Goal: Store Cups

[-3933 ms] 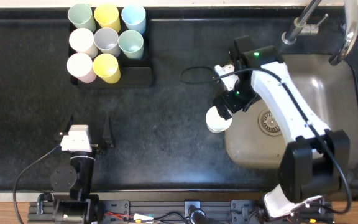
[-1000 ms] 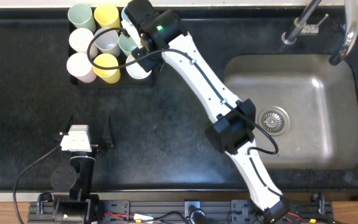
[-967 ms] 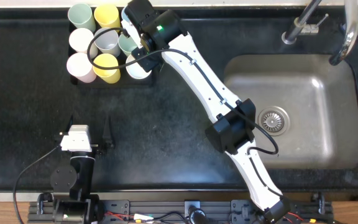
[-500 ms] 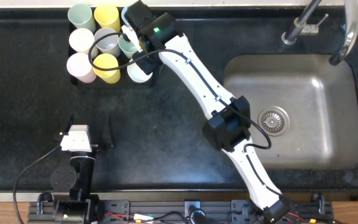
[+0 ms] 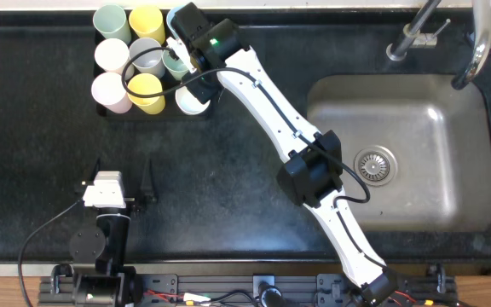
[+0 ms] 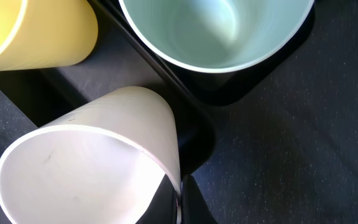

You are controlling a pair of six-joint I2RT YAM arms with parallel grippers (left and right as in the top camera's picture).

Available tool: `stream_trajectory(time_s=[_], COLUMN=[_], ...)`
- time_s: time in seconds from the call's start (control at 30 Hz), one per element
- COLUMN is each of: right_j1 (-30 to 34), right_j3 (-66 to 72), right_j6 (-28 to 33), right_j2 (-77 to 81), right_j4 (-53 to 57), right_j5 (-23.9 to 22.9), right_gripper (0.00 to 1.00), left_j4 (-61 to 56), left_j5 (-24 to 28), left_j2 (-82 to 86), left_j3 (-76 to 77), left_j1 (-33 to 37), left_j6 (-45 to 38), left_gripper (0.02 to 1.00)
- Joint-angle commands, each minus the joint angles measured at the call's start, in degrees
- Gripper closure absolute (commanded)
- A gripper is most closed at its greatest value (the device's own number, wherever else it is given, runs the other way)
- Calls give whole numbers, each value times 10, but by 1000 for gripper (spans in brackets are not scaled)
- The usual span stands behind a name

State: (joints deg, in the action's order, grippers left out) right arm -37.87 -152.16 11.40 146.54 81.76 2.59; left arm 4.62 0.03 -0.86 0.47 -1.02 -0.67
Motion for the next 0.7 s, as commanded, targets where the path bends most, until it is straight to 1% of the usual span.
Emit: stream_trajectory(time_s=[0.03,0.27,0.3,0.33,0.4,0.43,0.57,0.7], right_j1=[0,0,0,0,0,0,0,0], right_j3=[-1,-1,-1,-1,-1,-1,-1,-14], right_j6=[4,7,6,6,6,6,6,6], right_j2=[4,4,4,4,4,4,3,2], right_j4=[1,0,-1,-2,-3,-4,-6,-5], right_j5=[3,3,3,3,3,3,3,3], right_gripper=[956,954,860,660,305,226,3,5], left_j4=[2,2,2,2,2,2,2,2], left_j5=[5,5,5,5,5,5,5,5], left_j2=[5,5,5,5,5,5,5,5], left_j3=[0,0,0,0,0,0,0,0], left_j1=[2,2,2,2,2,2,2,2], left_j6=[-13,-13,-13,-13,-13,-13,-13,-13], left_gripper=[20,20,18,20,20,20,18,18])
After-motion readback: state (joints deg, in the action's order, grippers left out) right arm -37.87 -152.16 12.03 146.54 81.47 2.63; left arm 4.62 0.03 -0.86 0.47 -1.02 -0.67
